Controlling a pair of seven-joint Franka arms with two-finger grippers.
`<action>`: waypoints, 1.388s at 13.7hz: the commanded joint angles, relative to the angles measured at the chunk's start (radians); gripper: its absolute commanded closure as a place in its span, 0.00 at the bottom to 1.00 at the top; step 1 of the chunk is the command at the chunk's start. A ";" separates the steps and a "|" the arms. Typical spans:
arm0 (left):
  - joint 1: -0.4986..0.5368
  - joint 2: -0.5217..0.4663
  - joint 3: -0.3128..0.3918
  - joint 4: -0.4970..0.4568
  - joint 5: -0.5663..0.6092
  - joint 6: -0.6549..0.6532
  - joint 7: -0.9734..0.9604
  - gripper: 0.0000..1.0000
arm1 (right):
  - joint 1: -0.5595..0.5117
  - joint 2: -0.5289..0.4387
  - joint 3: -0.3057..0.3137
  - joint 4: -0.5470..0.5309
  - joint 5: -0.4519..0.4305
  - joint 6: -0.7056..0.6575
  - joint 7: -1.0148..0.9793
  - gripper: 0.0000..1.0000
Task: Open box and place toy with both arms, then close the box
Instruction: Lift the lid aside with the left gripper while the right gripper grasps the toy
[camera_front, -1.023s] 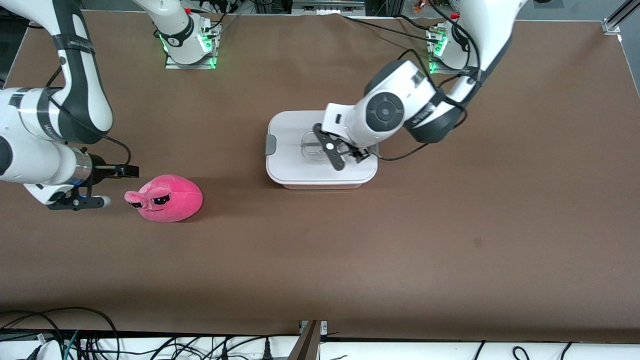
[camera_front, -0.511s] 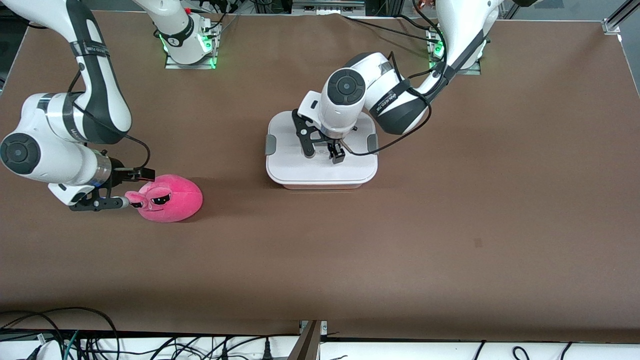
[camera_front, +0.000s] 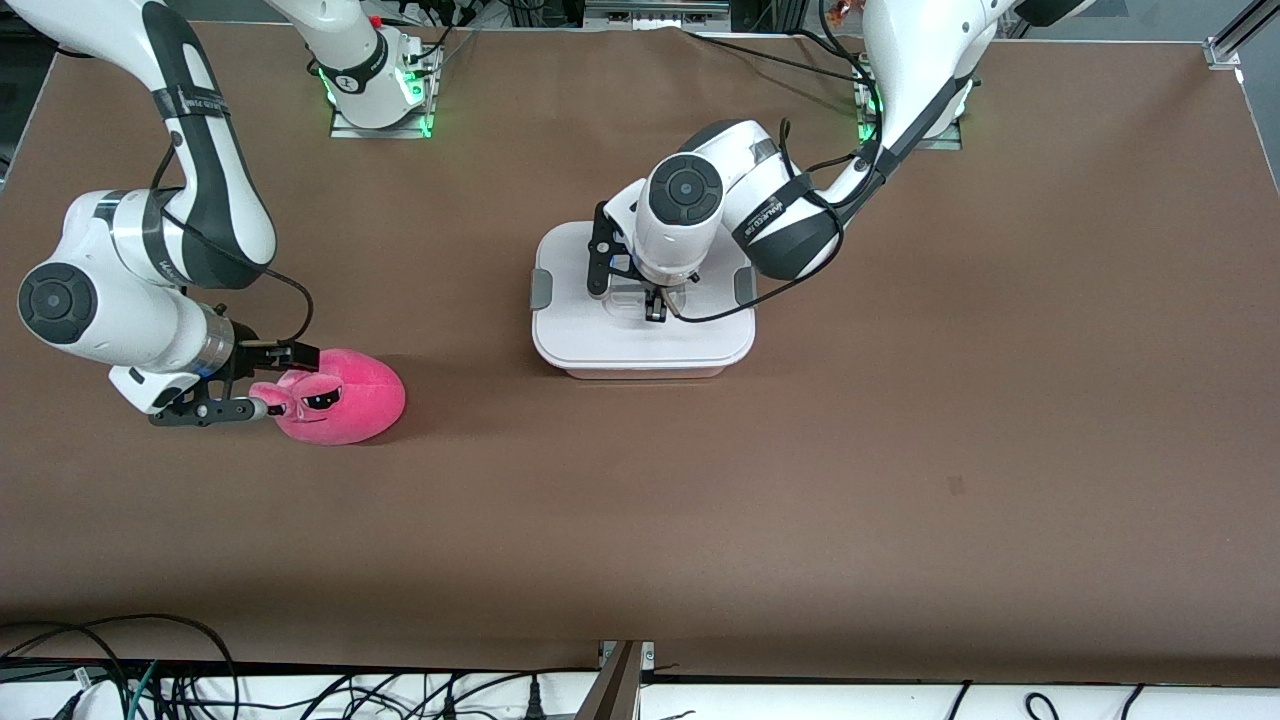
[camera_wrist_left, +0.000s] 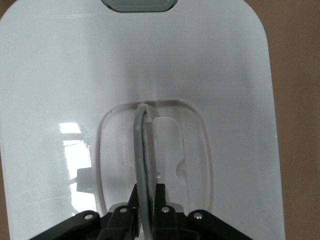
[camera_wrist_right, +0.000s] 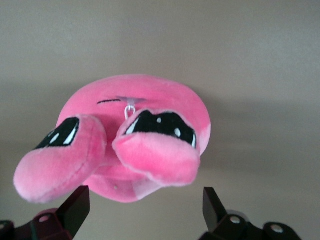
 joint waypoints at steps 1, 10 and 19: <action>-0.004 -0.003 -0.004 0.012 0.027 -0.006 0.011 0.99 | -0.001 0.014 0.006 -0.015 0.016 0.051 -0.005 0.00; 0.008 -0.126 -0.041 0.023 -0.030 -0.165 -0.073 1.00 | -0.001 0.048 0.018 -0.055 0.016 0.206 -0.014 0.54; 0.277 -0.222 -0.046 0.098 -0.079 -0.619 -0.096 0.99 | -0.001 0.057 0.020 -0.051 0.016 0.222 -0.010 1.00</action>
